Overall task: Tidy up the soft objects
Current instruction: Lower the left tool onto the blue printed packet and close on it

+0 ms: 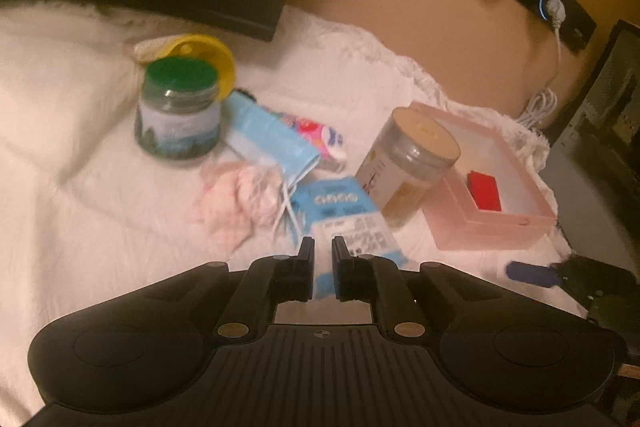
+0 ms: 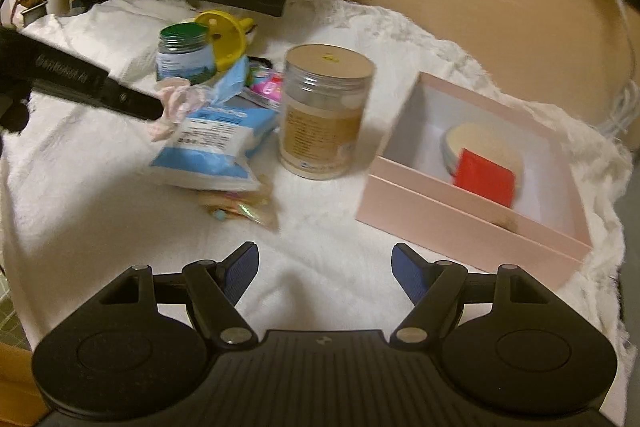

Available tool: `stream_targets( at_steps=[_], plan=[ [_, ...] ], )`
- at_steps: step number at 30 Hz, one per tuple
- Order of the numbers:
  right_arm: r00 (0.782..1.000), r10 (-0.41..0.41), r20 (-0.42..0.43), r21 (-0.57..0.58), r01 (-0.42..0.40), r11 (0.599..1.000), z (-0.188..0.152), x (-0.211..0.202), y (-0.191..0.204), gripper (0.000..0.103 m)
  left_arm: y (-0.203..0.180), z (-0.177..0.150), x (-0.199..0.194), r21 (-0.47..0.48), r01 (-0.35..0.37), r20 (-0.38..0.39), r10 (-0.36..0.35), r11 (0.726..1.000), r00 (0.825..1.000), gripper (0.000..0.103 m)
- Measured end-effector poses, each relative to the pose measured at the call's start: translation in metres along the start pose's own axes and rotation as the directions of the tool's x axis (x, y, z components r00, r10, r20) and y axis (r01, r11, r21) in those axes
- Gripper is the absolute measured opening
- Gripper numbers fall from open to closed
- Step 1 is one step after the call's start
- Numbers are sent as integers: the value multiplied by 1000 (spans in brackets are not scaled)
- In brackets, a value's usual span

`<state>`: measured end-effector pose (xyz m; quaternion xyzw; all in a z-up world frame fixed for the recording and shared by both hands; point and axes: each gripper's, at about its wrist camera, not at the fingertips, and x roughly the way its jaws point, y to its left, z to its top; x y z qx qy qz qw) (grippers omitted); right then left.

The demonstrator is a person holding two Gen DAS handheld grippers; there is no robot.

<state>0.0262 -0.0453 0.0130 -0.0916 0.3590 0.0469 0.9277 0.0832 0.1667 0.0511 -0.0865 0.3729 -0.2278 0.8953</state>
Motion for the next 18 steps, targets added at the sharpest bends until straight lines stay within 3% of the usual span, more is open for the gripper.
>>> stream_targets(
  at_steps=[5, 7, 9, 12, 14, 18],
  plan=[
    [999, 35, -21, -22, -36, 999, 1, 6, 13, 74, -3, 15, 9, -144, 55, 19, -53, 988, 998, 15],
    [999, 27, -29, -48, -29, 998, -3, 6, 17, 74, -20, 22, 21, -86, 6, 12, -5, 996, 1000, 17],
    [999, 10, -33, -60, -12, 998, -9, 5, 16, 74, -45, 24, 40, 28, -100, 15, 99, 995, 995, 19],
    [999, -14, -37, -43, 12, 999, -14, 4, 9, 74, -76, 13, 69, 226, -240, 1, 246, 944, 969, 20],
    [999, -24, -49, -15, 23, 1000, -18, 5, 0, 74, -88, 5, 73, 284, -260, 35, 261, 923, 965, 22],
    [998, -27, -53, 46, 30, 998, -32, 11, -17, 78, -96, 6, 75, 278, -213, -7, 223, 937, 975, 39]
  ],
)
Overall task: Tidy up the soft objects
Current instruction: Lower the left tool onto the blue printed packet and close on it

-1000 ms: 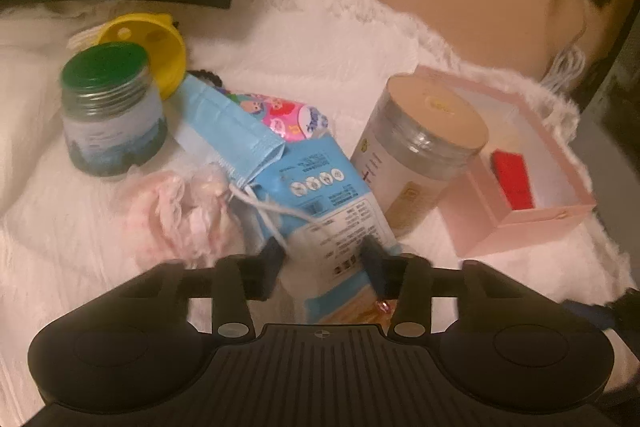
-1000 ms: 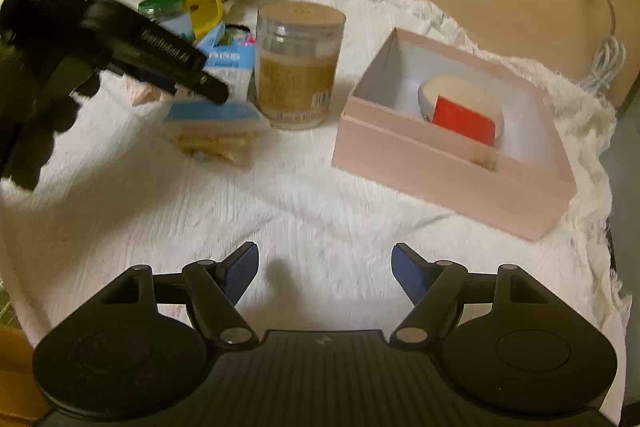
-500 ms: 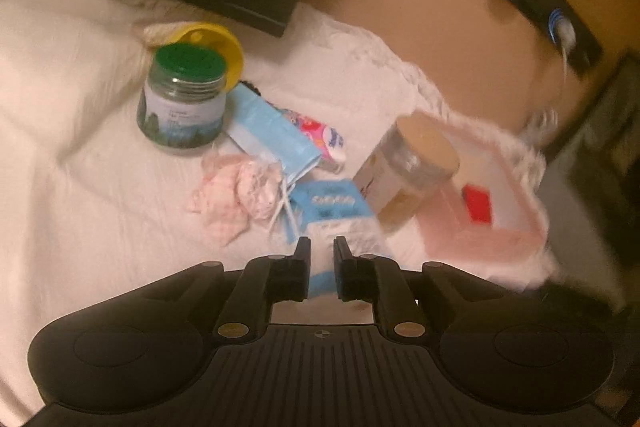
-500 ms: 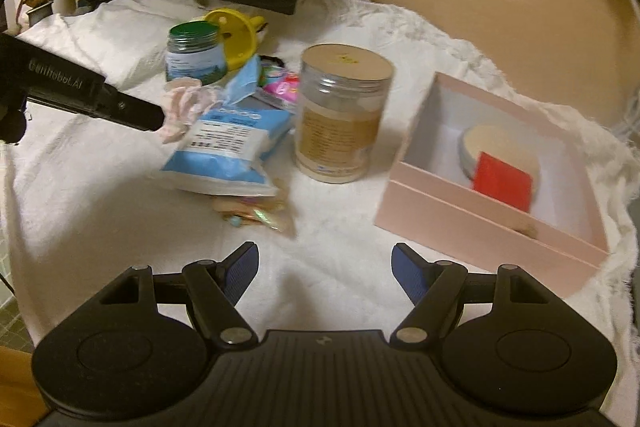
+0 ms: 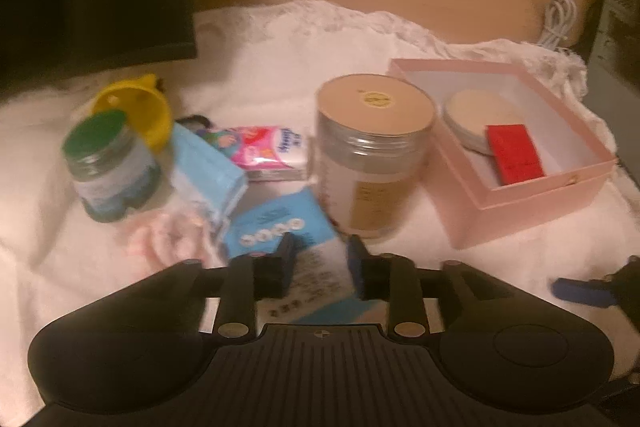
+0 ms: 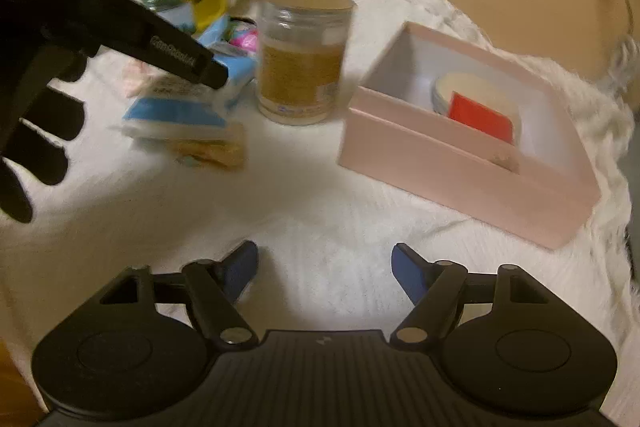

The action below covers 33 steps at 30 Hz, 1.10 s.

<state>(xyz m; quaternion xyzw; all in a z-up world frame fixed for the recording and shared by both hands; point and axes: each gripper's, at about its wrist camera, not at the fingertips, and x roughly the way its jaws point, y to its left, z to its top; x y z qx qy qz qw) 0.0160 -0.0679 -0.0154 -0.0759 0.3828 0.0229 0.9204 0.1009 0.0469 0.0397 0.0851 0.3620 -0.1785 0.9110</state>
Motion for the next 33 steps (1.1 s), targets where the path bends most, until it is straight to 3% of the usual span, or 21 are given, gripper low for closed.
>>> stream_targets(
  at_steps=[2, 6, 13, 15, 17, 21, 23, 25, 30, 33],
  plan=[
    [1000, 15, 8, 33, -15, 999, -4, 2, -6, 79, -4, 0, 0, 9, 14, -9, -14, 1000, 1000, 44],
    [999, 18, 31, 40, -19, 999, -8, 3, -9, 84, -6, 1, 2, -11, 50, -18, -50, 999, 999, 44],
    [998, 14, 68, 89, -20, 996, -17, 7, -15, 93, -1, -4, 6, -98, 179, -67, -186, 979, 980, 43],
    [998, 24, 64, 103, -31, 994, -17, 8, -19, 93, -3, -11, 5, -75, 158, -70, -163, 985, 984, 40],
    [998, 30, 62, 115, -37, 993, -17, 10, -22, 95, -1, -18, -6, -60, 101, -11, -102, 993, 995, 38],
    [998, 32, 61, 124, -39, 991, -19, 11, -25, 98, 18, -16, -30, -123, 32, 106, -19, 992, 994, 39],
    [998, 33, 59, 129, -40, 991, -20, 11, -26, 99, 29, -9, -26, -164, -21, 92, 36, 986, 995, 38],
    [998, 35, 58, 128, -42, 991, -20, 11, -26, 100, 36, -4, -11, -187, -41, 22, 45, 982, 999, 38],
    [997, 42, 57, 126, -49, 991, -21, 10, -28, 101, 21, 5, 6, -3, -83, 13, 83, 997, 996, 43],
    [997, 47, 55, 122, -53, 991, -21, 11, -28, 103, 24, 15, 16, 1, -88, -8, 88, 996, 996, 48]
  ],
)
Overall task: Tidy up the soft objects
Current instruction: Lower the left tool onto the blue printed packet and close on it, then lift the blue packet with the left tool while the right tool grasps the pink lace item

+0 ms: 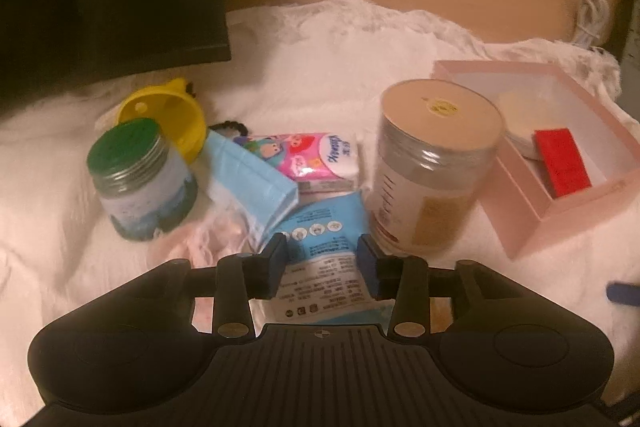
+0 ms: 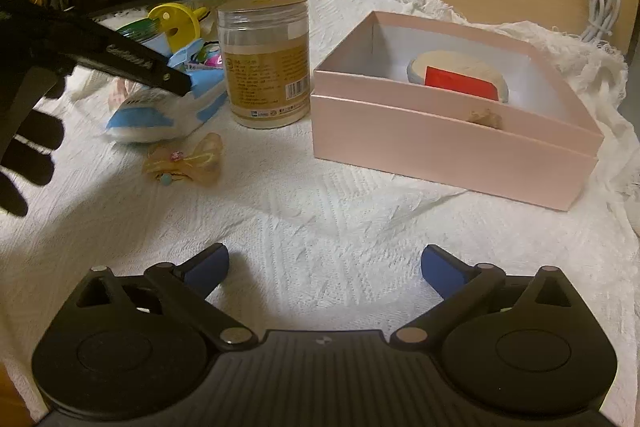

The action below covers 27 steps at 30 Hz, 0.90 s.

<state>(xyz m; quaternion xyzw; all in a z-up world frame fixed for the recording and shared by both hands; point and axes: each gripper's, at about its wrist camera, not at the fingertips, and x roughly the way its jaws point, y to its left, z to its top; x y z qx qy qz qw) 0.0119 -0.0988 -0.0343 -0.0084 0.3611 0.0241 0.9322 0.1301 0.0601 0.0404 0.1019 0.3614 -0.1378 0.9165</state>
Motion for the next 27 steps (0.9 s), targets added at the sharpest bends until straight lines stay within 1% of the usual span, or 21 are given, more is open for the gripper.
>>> stream_targets(
  at_steps=[4, 5, 8, 11, 13, 14, 15, 16, 17, 20, 23, 25, 27],
  plan=[
    [1000, 1, 0, -1, -1, 1000, 0, 0, 0, 103, 6, 11, 7, -36, 1, -55, -3, 999, 998, 56],
    [1000, 0, 0, 0, 0, 1000, 0, 1, 0, 103, 6, 12, 8, -39, 4, -73, -7, 999, 997, 56],
    [1000, 0, 1, -1, 0, 1000, 0, 1, -1, 103, 3, 14, 10, -25, 1, -92, -4, 1000, 996, 56],
    [1000, 6, 0, -6, -6, 1000, -1, 1, -1, 103, 6, 17, 16, -40, 6, -113, -10, 999, 994, 58],
    [1000, 10, 0, -8, -10, 1000, -1, 1, -2, 103, 7, 18, 24, -26, 3, -167, -8, 1000, 986, 61],
    [1000, 10, -1, -9, -10, 1000, -1, 1, -2, 103, 10, 16, 30, -44, 12, -219, -21, 999, 975, 62],
    [1000, 10, -2, -11, -10, 1000, -1, 1, -2, 103, 12, 14, 33, -67, 22, -240, -38, 998, 970, 64],
    [1000, 12, -3, -14, -12, 1000, -1, 1, -2, 103, 13, 11, 31, -73, 29, -240, -46, 997, 970, 64],
    [1000, 13, -5, -15, -13, 1000, -1, 2, -2, 103, 13, 10, 30, -73, 33, -232, -49, 997, 971, 62],
    [1000, 17, -4, -18, -17, 1000, -1, 2, -3, 103, 16, 7, 25, -107, 69, -185, -88, 992, 979, 58],
    [1000, 17, -4, -18, -17, 1000, -1, 3, -3, 103, 16, 1, 20, -132, 102, -164, -123, 986, 979, 58],
    [1000, 18, -5, -22, -18, 1000, -1, 3, -3, 103, 16, -6, 12, -133, 118, -136, -136, 984, 981, 57],
    [1000, 26, -14, -33, -26, 999, 0, 4, -4, 103, 21, -18, 0, -153, 154, -103, -171, 976, 980, 57]
  ],
)
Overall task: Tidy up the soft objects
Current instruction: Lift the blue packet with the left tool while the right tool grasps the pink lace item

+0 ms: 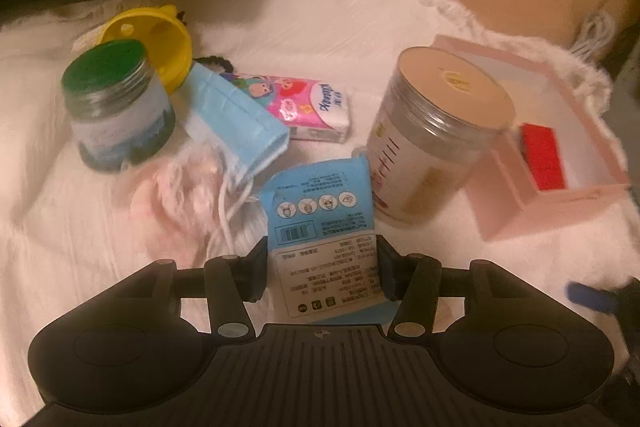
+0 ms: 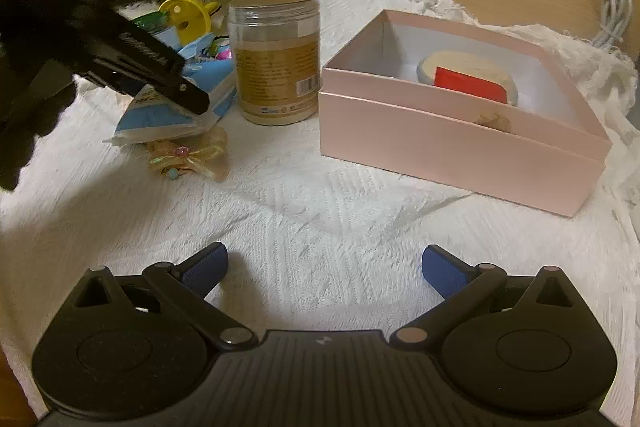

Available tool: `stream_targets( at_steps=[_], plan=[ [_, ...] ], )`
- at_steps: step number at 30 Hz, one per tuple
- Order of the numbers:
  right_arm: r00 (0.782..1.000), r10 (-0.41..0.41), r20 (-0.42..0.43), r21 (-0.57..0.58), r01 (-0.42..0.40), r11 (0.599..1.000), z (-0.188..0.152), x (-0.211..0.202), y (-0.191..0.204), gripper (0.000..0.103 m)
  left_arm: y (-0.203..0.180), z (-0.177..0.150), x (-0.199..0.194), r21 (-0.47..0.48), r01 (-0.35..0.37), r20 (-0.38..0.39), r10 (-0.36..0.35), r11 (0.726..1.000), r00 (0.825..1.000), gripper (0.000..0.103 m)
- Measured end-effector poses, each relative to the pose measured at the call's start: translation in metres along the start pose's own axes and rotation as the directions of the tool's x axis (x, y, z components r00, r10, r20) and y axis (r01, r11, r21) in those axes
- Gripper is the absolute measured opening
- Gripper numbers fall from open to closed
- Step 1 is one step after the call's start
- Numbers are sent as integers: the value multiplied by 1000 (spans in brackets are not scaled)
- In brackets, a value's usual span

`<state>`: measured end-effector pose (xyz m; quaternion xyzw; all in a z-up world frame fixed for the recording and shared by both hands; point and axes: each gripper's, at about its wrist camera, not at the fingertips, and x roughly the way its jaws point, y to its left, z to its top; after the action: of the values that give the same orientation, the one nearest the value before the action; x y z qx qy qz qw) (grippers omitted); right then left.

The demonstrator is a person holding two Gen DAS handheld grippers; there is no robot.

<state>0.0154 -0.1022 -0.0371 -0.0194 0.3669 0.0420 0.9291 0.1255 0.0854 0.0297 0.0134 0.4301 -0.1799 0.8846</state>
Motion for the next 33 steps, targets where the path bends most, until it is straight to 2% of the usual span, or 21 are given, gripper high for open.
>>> stream_targets(
  at_steps=[3, 7, 9, 10, 11, 15, 19, 23, 25, 27, 28, 29, 31, 33],
  plan=[
    [1000, 10, -8, -7, -10, 1000, 1, 0, -1, 103, 8, -20, -19, 1, 60, 33, -60, 998, 998, 56],
    [1000, 8, -16, -10, -8, 1000, 2, 0, -1, 103, 19, -46, -49, -1, 106, 72, -106, 994, 992, 56],
    [1000, 0, -23, -24, 0, 1000, 5, 0, 1, 101, 29, -54, -61, -36, 118, 94, -114, 992, 989, 56],
    [1000, -9, -18, -42, 8, 999, 7, -1, 5, 96, 35, -57, -67, -61, 123, 105, -116, 991, 988, 56],
    [1000, -17, -4, -68, 17, 998, 10, -3, 10, 95, 43, -59, -72, -86, 123, 118, -112, 989, 987, 56],
    [995, 31, 98, -179, -13, 984, 38, -16, 44, 94, 76, -64, -96, -171, 70, 167, -41, 983, 985, 56],
    [972, 125, 199, -274, -67, 959, 85, -19, 101, 85, 114, -67, -116, -245, -16, 205, 68, 969, 976, 56],
    [962, 171, 211, -361, -86, 928, 123, 11, 161, 83, 154, -65, -126, -311, -90, 208, 160, 946, 965, 56],
    [970, 152, 189, -412, -62, 909, 134, 40, 187, 82, 169, -65, -128, -336, -104, 202, 179, 936, 963, 56],
    [984, 106, 140, -453, -32, 891, 140, 73, 207, 72, 179, -63, -128, -344, -113, 202, 191, 932, 961, 56],
    [990, 85, 111, -468, -23, 883, 142, 86, 213, 57, 182, -63, -129, -344, -114, 205, 193, 932, 960, 56],
    [995, 65, 73, -478, -22, 878, 144, 100, 218, 34, 186, -61, -129, -345, -111, 210, 191, 932, 959, 56],
    [999, 48, 3, -474, -41, 880, 149, 114, 218, 11, 187, -59, -130, -343, -105, 225, 190, 933, 956, 56],
    [996, 89, 2, -434, -80, 898, 156, 102, 210, 11, 190, -54, -132, -337, -102, 244, 192, 936, 951, 56]
  ],
)
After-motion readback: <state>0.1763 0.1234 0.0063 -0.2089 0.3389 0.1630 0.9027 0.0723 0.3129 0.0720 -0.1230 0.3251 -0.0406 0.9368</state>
